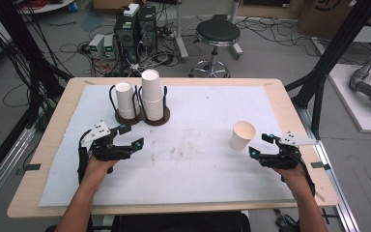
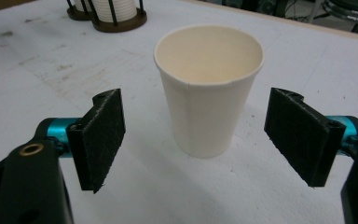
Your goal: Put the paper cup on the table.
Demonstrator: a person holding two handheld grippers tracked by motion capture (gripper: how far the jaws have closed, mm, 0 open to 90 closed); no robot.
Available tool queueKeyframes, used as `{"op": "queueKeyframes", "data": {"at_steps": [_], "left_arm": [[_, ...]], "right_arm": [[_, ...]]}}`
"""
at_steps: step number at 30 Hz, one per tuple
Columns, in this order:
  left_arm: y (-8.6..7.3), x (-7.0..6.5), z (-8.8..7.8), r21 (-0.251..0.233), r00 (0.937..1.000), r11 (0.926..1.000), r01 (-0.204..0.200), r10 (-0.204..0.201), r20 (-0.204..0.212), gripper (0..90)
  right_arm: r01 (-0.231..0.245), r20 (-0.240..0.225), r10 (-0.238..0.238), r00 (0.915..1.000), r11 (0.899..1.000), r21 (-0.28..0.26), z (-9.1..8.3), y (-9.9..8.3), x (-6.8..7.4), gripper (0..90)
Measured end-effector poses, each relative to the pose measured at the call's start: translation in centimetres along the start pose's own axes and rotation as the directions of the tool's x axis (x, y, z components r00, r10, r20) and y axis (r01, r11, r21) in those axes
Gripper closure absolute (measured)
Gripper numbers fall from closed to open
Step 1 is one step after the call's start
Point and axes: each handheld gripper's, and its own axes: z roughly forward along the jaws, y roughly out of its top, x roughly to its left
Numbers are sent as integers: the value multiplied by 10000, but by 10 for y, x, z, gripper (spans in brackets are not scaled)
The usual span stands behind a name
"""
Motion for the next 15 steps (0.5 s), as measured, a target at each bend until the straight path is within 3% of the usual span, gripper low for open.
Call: {"op": "queueKeyframes", "data": {"at_steps": [10,15], "left_arm": [[3,1,-1,-127,10000,9999,-12,12,-16,196],[3,0,1,-54,10000,10000,-82,82,-28,196]], "right_arm": [[-274,4,275,9996,9953,-928,-9,9,3,208],[-129,-34,127,9999,9958,-907,-11,9,5,208]]}}
